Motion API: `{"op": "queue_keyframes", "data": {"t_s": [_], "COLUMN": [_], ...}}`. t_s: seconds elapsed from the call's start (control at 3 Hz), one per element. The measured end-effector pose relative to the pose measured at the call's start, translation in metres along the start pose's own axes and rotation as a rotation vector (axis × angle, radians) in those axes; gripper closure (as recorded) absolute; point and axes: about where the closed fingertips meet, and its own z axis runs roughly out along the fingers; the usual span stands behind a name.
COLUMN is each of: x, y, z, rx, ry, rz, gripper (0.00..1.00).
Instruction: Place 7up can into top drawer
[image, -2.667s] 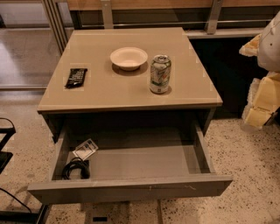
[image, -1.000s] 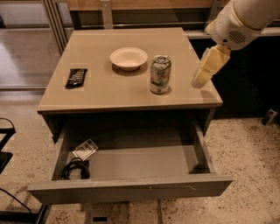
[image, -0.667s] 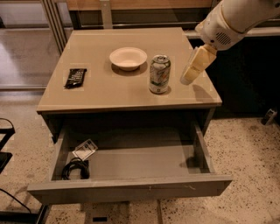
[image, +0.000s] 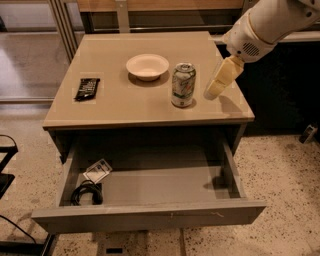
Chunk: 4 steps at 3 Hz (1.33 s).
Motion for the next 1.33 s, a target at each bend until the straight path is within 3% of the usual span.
{"op": "queue_keyframes", "data": {"t_s": [0.67, 1.33], "x": [0.002, -0.007], "y": [-0.006, -0.012], "z": [0.033, 0.053], "rx": [-0.048, -0.068], "ry": [-0.062, -0.128], "rz": [0.069, 0.093], "gripper": [0.00, 0.00]}}
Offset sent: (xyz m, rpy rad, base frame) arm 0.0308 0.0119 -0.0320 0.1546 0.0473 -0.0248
